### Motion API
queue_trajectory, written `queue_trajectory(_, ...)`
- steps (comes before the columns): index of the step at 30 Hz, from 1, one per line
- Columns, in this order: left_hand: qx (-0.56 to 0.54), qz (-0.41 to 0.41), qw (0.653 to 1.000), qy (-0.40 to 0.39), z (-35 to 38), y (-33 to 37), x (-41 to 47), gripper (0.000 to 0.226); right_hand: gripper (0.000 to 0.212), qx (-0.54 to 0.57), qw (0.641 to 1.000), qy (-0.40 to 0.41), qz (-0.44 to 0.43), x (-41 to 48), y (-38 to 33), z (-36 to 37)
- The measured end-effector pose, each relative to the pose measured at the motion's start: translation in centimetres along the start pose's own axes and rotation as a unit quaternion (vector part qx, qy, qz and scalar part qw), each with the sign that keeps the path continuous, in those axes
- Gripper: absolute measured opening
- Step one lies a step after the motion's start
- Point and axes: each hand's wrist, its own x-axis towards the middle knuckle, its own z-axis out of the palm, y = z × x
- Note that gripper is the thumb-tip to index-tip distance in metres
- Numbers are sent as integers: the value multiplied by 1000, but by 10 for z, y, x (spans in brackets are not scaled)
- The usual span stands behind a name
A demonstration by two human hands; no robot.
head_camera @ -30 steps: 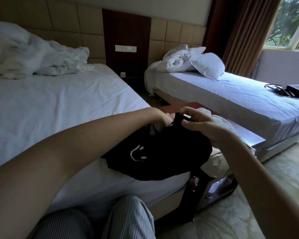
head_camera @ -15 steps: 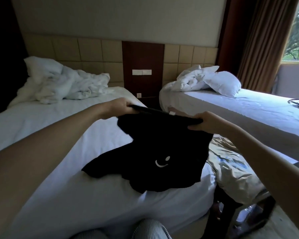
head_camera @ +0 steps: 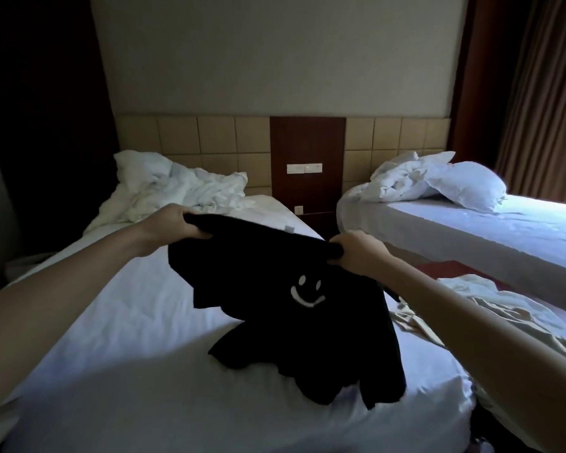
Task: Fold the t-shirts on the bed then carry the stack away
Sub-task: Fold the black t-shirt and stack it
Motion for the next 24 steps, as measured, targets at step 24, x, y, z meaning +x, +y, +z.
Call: queue_trajectory(24, -14, -112, 993, 15, -61, -39, -73, 17, 14, 496, 861, -103, 33, 42, -54, 23)
